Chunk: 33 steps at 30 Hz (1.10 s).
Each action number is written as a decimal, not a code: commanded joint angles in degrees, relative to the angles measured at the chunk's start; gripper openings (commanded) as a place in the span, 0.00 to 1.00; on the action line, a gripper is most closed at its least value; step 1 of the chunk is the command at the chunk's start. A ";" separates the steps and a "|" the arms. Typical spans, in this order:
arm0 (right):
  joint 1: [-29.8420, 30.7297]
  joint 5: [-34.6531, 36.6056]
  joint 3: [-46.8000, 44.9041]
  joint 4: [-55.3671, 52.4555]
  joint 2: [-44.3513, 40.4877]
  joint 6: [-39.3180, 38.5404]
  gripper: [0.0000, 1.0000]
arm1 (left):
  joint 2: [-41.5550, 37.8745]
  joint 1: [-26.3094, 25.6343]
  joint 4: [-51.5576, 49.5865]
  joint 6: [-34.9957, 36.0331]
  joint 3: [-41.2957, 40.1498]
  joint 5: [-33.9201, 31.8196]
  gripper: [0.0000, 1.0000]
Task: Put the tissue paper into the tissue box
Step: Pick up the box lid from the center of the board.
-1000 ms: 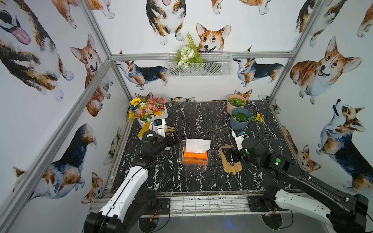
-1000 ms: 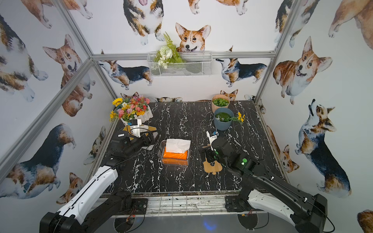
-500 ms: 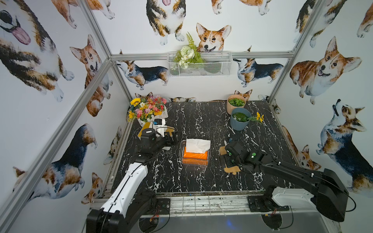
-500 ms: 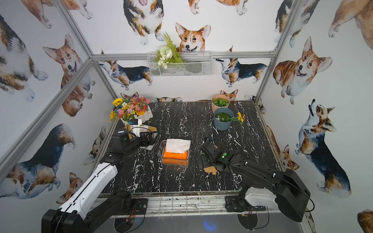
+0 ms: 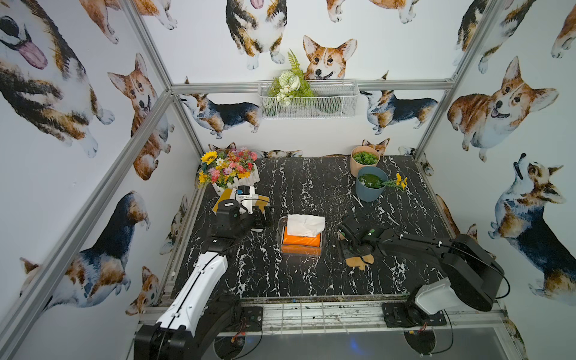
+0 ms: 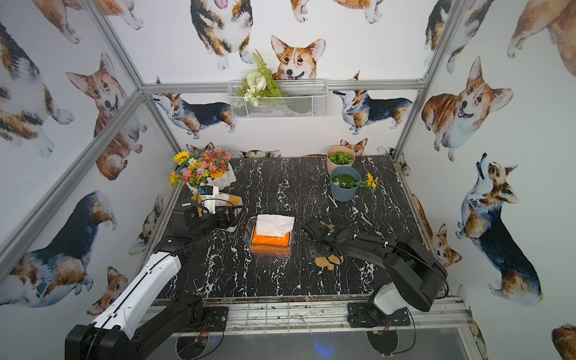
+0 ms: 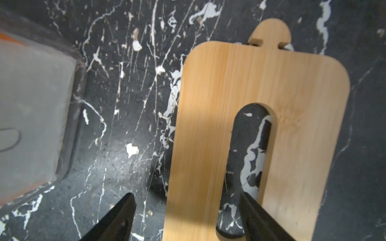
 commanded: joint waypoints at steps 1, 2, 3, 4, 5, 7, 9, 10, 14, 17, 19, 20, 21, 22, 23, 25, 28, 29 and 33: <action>-0.68 -0.56 0.69 1.73 0.93 1.43 0.77 | -0.23 0.31 0.66 0.56 -0.30 0.20 1.00; -0.82 -0.57 0.81 1.70 1.27 1.51 0.76 | -0.35 0.42 0.68 0.49 -0.30 0.33 1.00; -0.87 -0.46 0.93 1.77 1.47 1.46 0.75 | -0.39 0.55 0.78 0.47 -0.36 0.29 1.00; -0.91 -0.35 1.07 1.82 1.79 1.52 0.75 | -0.39 0.64 0.82 0.38 -0.37 0.38 1.00; -0.90 -0.15 1.18 1.82 2.09 1.47 0.74 | -0.32 0.77 0.89 0.30 -0.37 0.47 1.00; -0.86 0.14 1.51 1.47 2.96 1.52 0.71 | -0.40 0.99 0.91 0.21 -0.37 0.56 1.00; -0.88 0.49 1.72 1.00 3.68 1.62 0.71 | -0.40 1.12 0.86 0.12 -0.51 0.64 1.00; -0.84 0.64 1.83 0.77 4.02 1.63 0.71 | -0.28 1.21 0.89 0.17 -0.50 0.73 1.00; -0.77 2.01 2.17 -0.50 4.73 2.32 0.65 | -0.22 1.47 1.01 0.10 -0.46 0.99 1.00; -0.80 3.47 2.69 -2.05 5.13 2.94 0.64 | -0.15 1.65 1.04 -0.06 -0.50 1.17 1.00; -0.75 4.16 2.87 -2.86 5.35 3.24 0.64 | -0.29 1.81 1.04 -0.14 -0.42 1.26 1.00; -0.78 4.60 2.88 -3.21 5.42 3.38 0.61 | -0.31 1.87 1.04 -0.14 -0.55 1.34 1.00; -0.82 4.81 2.88 -3.44 5.56 3.51 0.60 | -0.29 1.91 1.06 -0.19 -0.56 1.41 1.00; -0.73 4.98 2.89 -3.66 5.62 3.56 0.59 | -0.25 1.91 1.06 -0.21 -0.59 1.43 1.00; -0.73 4.98 2.79 -3.78 5.75 3.54 0.59 | -0.25 1.99 1.17 -0.16 -0.63 1.52 1.00; -0.54 5.23 2.75 -4.08 6.09 3.69 0.58 | -0.36 2.02 1.13 -0.22 -0.60 1.60 1.00; -0.20 6.13 3.15 -5.25 6.89 3.62 0.58 | -0.46 2.18 1.21 -0.31 -0.63 1.76 1.00; -0.07 6.24 3.14 -5.34 7.07 3.62 0.58 | -0.48 2.22 1.30 -0.39 -0.70 1.79 1.00; -0.02 6.30 2.97 -5.43 7.47 3.48 0.53 | -0.49 2.43 1.39 -0.50 -0.72 2.03 1.00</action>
